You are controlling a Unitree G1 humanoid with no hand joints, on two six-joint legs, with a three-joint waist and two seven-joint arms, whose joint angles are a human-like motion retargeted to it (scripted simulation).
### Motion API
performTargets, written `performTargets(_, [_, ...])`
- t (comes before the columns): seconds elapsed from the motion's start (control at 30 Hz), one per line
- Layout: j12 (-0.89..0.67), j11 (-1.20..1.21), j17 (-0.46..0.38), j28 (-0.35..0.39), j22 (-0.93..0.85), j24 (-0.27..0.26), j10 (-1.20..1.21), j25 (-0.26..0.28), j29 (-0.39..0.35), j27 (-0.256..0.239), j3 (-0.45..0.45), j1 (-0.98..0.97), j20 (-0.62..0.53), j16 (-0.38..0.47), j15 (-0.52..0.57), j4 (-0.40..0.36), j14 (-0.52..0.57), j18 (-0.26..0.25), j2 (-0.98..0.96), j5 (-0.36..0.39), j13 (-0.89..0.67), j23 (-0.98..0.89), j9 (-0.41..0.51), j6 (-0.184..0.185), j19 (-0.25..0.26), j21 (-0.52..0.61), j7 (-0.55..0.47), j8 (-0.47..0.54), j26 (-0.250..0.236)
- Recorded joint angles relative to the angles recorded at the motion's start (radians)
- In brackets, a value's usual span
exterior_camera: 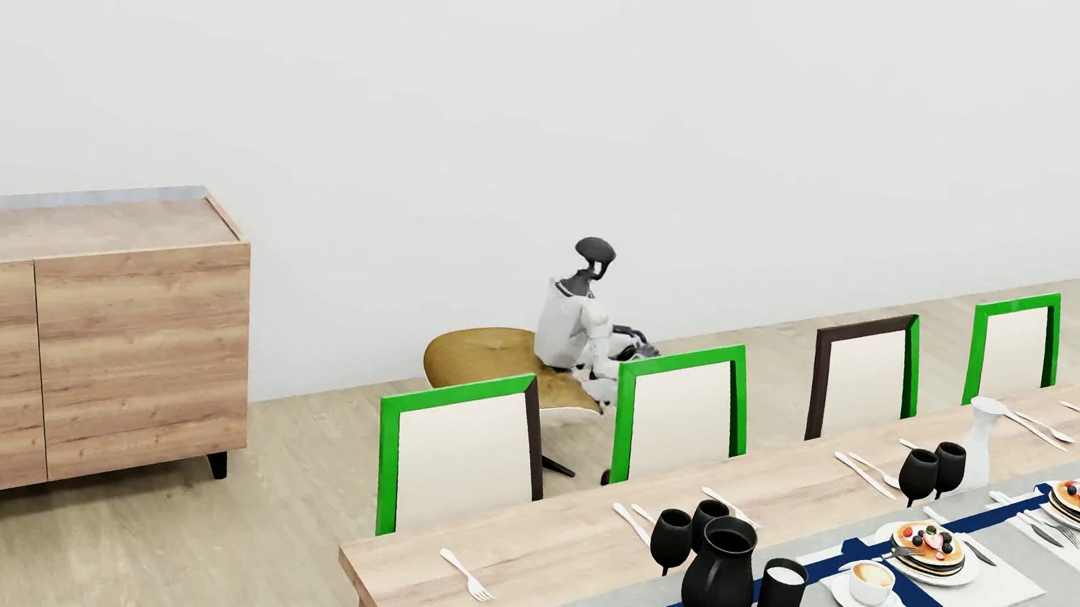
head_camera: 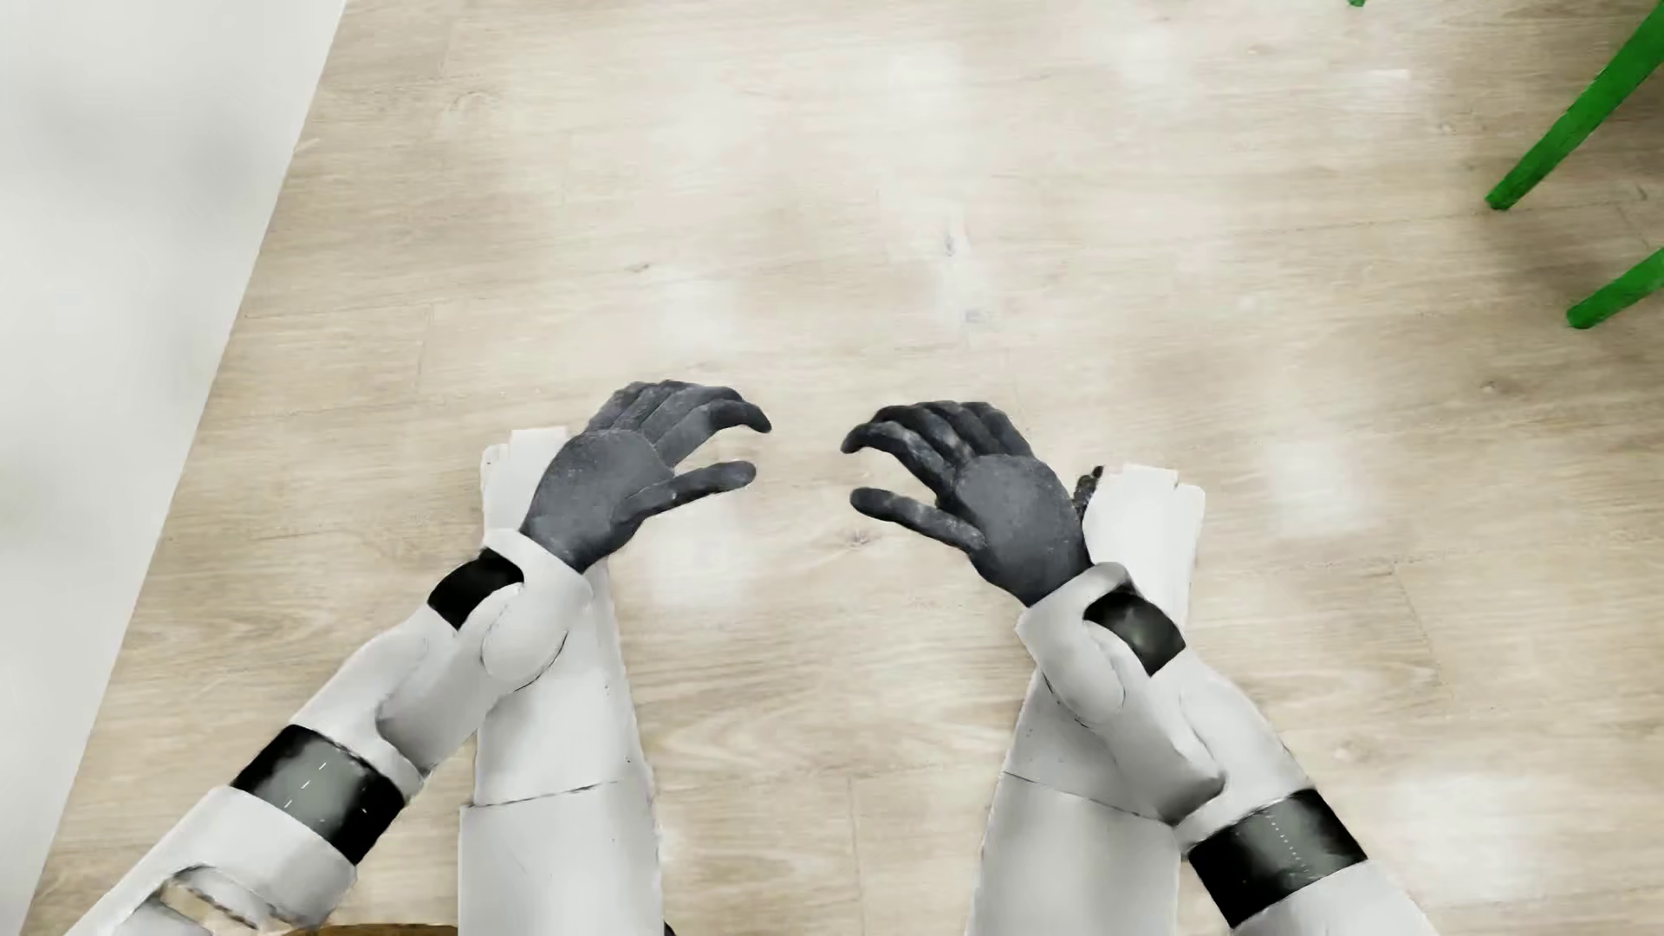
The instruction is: Stand up from the chair
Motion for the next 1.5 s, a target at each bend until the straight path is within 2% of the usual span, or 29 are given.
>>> performTargets(0.13, [0.025, 0.055, -0.057, -0.032, -0.184, 0.010, 0.003, 0.028, 0.047, -0.010, 0.000, -0.066, 0.053, 0.047, -0.027, 0.001, 0.009, -0.022, -0.084, -0.008, 0.024, -0.212, 0.054, 0.000, -0.009, -0.044, 0.004, 0.031, -0.015])
performTargets(0.3, [0.089, 0.062, -0.186, 0.194, -0.501, 0.002, 0.006, 0.085, -0.058, 0.035, 0.010, -0.127, 0.039, 0.135, -0.054, -0.014, 0.001, -0.036, -0.117, -0.014, 0.075, -0.525, 0.233, 0.029, 0.010, -0.002, -0.003, 0.048, 0.088])
performTargets(0.33, [0.090, 0.069, -0.209, 0.193, -0.578, -0.024, 0.013, 0.100, -0.122, 0.047, 0.015, -0.174, 0.037, 0.170, -0.057, -0.014, -0.004, -0.041, -0.161, -0.016, 0.094, -0.596, 0.257, 0.034, 0.009, 0.005, -0.009, 0.059, 0.061])
performTargets(0.37, [0.111, 0.073, -0.207, 0.288, -0.620, -0.020, 0.012, 0.083, -0.106, 0.060, 0.014, -0.226, 0.064, 0.185, -0.059, -0.011, -0.010, -0.039, -0.216, -0.005, 0.126, -0.655, 0.275, 0.032, 0.003, 0.012, -0.017, 0.074, 0.099])
performTargets(0.4, [0.142, 0.066, -0.195, 0.333, -0.635, -0.002, 0.003, 0.038, -0.077, 0.054, -0.003, -0.248, 0.093, 0.216, -0.039, 0.003, -0.020, -0.049, -0.272, 0.022, 0.190, -0.714, 0.287, -0.006, -0.009, 0.031, -0.034, 0.097, 0.119])
performTargets(0.43, [0.134, 0.050, -0.180, 0.276, -0.663, 0.020, -0.019, 0.019, -0.131, 0.059, -0.008, -0.278, 0.096, 0.281, -0.038, 0.014, -0.021, -0.036, -0.318, 0.044, 0.222, -0.696, 0.287, -0.035, -0.032, 0.035, -0.025, 0.088, 0.081])
performTargets(0.47, [0.112, 0.018, -0.179, 0.248, -0.673, 0.019, -0.046, 0.028, -0.109, 0.051, -0.008, -0.286, 0.094, 0.314, -0.043, 0.006, -0.022, -0.018, -0.319, 0.050, 0.208, -0.680, 0.282, -0.037, -0.071, 0.004, -0.008, 0.058, 0.064])
performTargets(0.57, [0.055, -0.102, -0.127, 0.270, -0.543, -0.020, -0.176, 0.015, -0.146, 0.048, -0.018, -0.199, 0.008, 0.299, -0.072, -0.018, -0.044, 0.003, -0.216, 0.063, 0.139, -0.548, 0.238, -0.045, -0.151, 0.009, 0.044, -0.006, 0.066])
performTargets(0.6, [0.033, -0.155, -0.095, 0.225, -0.472, -0.015, -0.235, 0.024, -0.122, 0.046, -0.012, -0.166, -0.037, 0.272, -0.072, -0.026, -0.054, 0.004, -0.183, 0.074, 0.120, -0.459, 0.203, -0.044, -0.169, 0.022, 0.049, -0.013, 0.044])
performTargets(0.67, [-0.010, -0.290, -0.056, 0.196, -0.287, -0.001, -0.372, 0.010, -0.131, 0.082, -0.009, -0.065, -0.103, 0.194, -0.071, -0.033, -0.064, 0.001, -0.082, 0.081, 0.062, -0.256, 0.144, -0.051, -0.208, 0.098, 0.069, -0.042, 0.088])
performTargets(0.7, [-0.023, -0.367, -0.031, 0.127, -0.182, -0.005, -0.448, 0.008, -0.143, 0.066, -0.002, -0.011, -0.128, 0.148, -0.050, -0.033, -0.066, 0.000, -0.025, 0.088, 0.051, -0.122, 0.103, -0.047, -0.213, 0.126, 0.068, -0.061, 0.035])
performTargets(0.73, [-0.038, -0.447, -0.008, 0.089, -0.083, -0.019, -0.522, 0.023, -0.160, 0.078, -0.003, 0.048, -0.147, 0.121, -0.057, -0.034, -0.059, 0.011, 0.044, 0.084, 0.028, -0.008, 0.070, -0.047, -0.225, 0.137, 0.094, -0.086, 0.055])
performTargets(0.77, [-0.044, -0.539, 0.012, 0.026, 0.037, -0.029, -0.603, 0.055, -0.140, 0.060, -0.009, 0.111, -0.171, 0.093, -0.039, -0.021, -0.058, 0.006, 0.115, 0.093, 0.002, 0.117, 0.031, -0.041, -0.235, 0.173, 0.098, -0.109, 0.023])
performTargets(0.83, [-0.049, -0.725, 0.064, -0.078, 0.280, -0.088, -0.774, 0.051, -0.157, 0.119, -0.023, 0.271, -0.226, 0.030, -0.027, -0.021, -0.030, 0.035, 0.299, 0.081, -0.016, 0.341, -0.046, -0.027, -0.249, 0.218, 0.165, -0.183, 0.011])
performTargets(0.87, [-0.029, -0.826, 0.091, -0.090, 0.386, -0.117, -0.867, 0.053, -0.164, 0.096, -0.036, 0.368, -0.235, 0.019, -0.011, -0.016, -0.025, 0.050, 0.397, 0.111, -0.017, 0.385, -0.084, -0.030, -0.272, 0.238, 0.177, -0.205, 0.015])
performTargets(0.93, [0.048, -1.027, 0.104, -0.032, 0.456, -0.116, -1.034, 0.045, -0.067, 0.000, -0.047, 0.563, -0.195, 0.000, 0.018, -0.029, -0.003, 0.098, 0.579, 0.162, -0.001, 0.329, -0.171, -0.034, -0.279, 0.233, 0.217, -0.244, 0.015])
performTargets(0.97, [0.099, -1.139, 0.094, -0.005, 0.434, -0.137, -1.081, 0.040, -0.033, -0.010, -0.032, 0.632, -0.156, -0.011, 0.041, -0.011, 0.019, 0.107, 0.658, 0.213, 0.009, 0.277, -0.221, -0.021, -0.323, 0.233, 0.193, -0.227, 0.030])
performTargets(1.0, [0.142, -1.252, 0.104, -0.038, 0.403, -0.170, -1.101, 0.058, 0.003, -0.035, -0.027, 0.706, -0.092, -0.009, 0.063, -0.012, 0.077, 0.094, 0.762, 0.246, 0.012, 0.227, -0.259, -0.029, -0.308, 0.240, 0.196, -0.230, 0.009])
performTargets(1.03, [0.173, -1.380, 0.081, 0.046, 0.390, -0.187, -1.100, 0.088, 0.015, -0.043, 0.014, 0.765, -0.077, -0.044, 0.084, -0.039, 0.208, 0.116, 0.888, 0.254, 0.019, 0.195, -0.292, -0.018, -0.304, 0.232, 0.155, -0.232, 0.042])
performTargets(1.07, [0.193, -1.533, 0.099, 0.091, 0.385, -0.177, -1.047, 0.066, 0.004, -0.032, 0.031, 0.764, -0.041, -0.042, 0.124, -0.060, 0.259, 0.105, 1.013, 0.259, 0.012, 0.159, -0.319, -0.051, -0.321, 0.230, 0.120, -0.226, 0.050])
performTargets(1.13, [0.230, -1.814, 0.096, 0.113, 0.357, -0.140, -1.001, 0.074, 0.051, -0.020, 0.086, 0.666, 0.038, -0.076, 0.179, -0.096, 0.217, 0.007, 1.218, 0.209, 0.053, 0.108, -0.425, -0.077, -0.253, 0.142, 0.138, -0.321, 0.066])
performTargets(1.2, [0.244, -2.022, 0.062, 0.144, 0.362, -0.161, -1.159, 0.114, 0.004, -0.004, 0.119, 0.580, 0.105, -0.132, 0.213, -0.129, 0.189, -0.004, 1.371, 0.168, 0.075, 0.102, -0.502, -0.074, -0.208, 0.119, 0.208, -0.383, 0.084])
performTargets(1.23, [0.236, -2.106, 0.044, 0.128, 0.347, -0.183, -1.307, 0.104, -0.026, 0.012, 0.112, 0.558, 0.149, -0.137, 0.216, -0.140, 0.197, 0.014, 1.443, 0.172, 0.056, 0.093, -0.505, -0.071, -0.205, 0.129, 0.240, -0.402, 0.059])
performTargets(1.27, [0.256, -2.180, 0.019, 0.087, 0.350, -0.280, -1.490, 0.141, -0.041, 0.005, 0.114, 0.577, 0.174, -0.167, 0.211, -0.159, 0.340, -0.038, 1.548, 0.164, 0.068, 0.103, -0.507, -0.059, -0.204, 0.136, 0.227, -0.405, 0.071])
performTargets(1.3, [0.277, -2.180, -0.026, 0.087, 0.355, -0.330, -1.668, 0.146, -0.014, 0.023, 0.097, 0.581, 0.189, -0.197, 0.176, -0.194, 0.465, -0.014, 1.597, 0.179, 0.069, 0.087, -0.513, -0.030, -0.192, 0.132, 0.250, -0.438, 0.087])
performTargets(1.33, [0.315, -2.194, -0.052, 0.126, 0.371, -0.341, -1.839, 0.154, -0.002, 0.015, 0.101, 0.634, 0.194, -0.208, 0.152, -0.204, 0.529, 0.007, 1.676, 0.162, 0.090, 0.081, -0.516, -0.041, -0.164, 0.134, 0.214, -0.454, 0.090])
performTargets(1.4, [0.349, -2.142, -0.096, 0.176, 0.415, -0.386, -1.743, 0.145, 0.060, -0.006, 0.128, 0.583, 0.205, -0.196, 0.131, -0.178, 0.504, 0.039, 1.719, 0.157, 0.103, 0.065, -0.525, -0.046, -0.146, 0.114, 0.169, -0.447, 0.127])
performTargets(1.47, [0.380, -1.948, -0.097, 0.096, 0.461, -0.365, -1.552, 0.116, 0.120, -0.009, 0.139, 0.548, 0.225, -0.123, 0.192, -0.175, 0.465, -0.011, 1.670, 0.106, 0.179, 0.109, -0.565, -0.084, -0.074, 0.051, 0.155, -0.447, 0.114])
performTargets(1.5, [0.398, -1.819, -0.085, 0.080, 0.480, -0.323, -1.532, 0.115, 0.105, 0.016, 0.122, 0.587, 0.190, -0.095, 0.283, -0.209, 0.431, 0.065, 1.637, 0.090, 0.251, 0.167, -0.586, -0.099, -0.038, 0.008, 0.194, -0.446, 0.116])
